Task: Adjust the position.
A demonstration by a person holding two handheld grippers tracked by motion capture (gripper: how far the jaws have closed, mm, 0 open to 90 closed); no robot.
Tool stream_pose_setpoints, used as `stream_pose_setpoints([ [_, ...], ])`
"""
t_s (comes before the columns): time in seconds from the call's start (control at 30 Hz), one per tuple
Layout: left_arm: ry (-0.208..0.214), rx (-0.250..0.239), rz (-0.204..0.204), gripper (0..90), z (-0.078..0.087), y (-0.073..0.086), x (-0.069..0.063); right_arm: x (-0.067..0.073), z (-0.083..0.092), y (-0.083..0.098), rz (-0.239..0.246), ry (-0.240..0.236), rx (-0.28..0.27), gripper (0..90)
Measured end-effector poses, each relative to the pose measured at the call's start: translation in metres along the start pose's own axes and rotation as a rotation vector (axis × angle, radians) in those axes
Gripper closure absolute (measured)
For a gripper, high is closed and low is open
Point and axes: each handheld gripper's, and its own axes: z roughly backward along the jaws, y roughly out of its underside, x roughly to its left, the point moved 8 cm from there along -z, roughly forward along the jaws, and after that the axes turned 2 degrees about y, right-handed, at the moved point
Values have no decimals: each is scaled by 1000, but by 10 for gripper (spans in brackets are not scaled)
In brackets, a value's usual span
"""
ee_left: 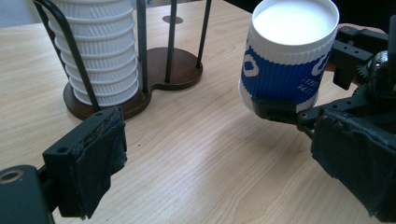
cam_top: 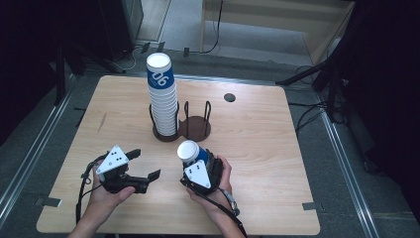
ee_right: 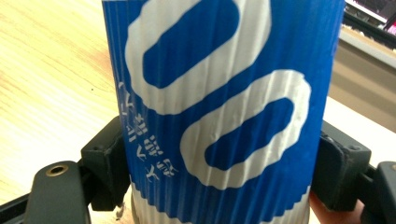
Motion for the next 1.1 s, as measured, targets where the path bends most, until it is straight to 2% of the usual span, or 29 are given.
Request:
stream_pose_setpoints([
  [0.07, 9, 1, 2, 44, 0, 0, -2, 4, 0, 0, 26, 1, -6, 202],
  [0.43, 37, 13, -20, 60, -7, -1, -13, 14, 3, -1, 79, -9, -38, 205],
  [0.73, 85, 30, -38, 66, -16, -2, -25, 25, 9, -1, 147, -26, -77, 205],
  [0.93, 120, 27, -36, 68, -20, -4, -30, 30, 15, -3, 147, -46, -89, 206],
  [1.1, 149, 34, -42, 76, -23, -5, -34, 35, 18, -4, 170, -64, -101, 206],
])
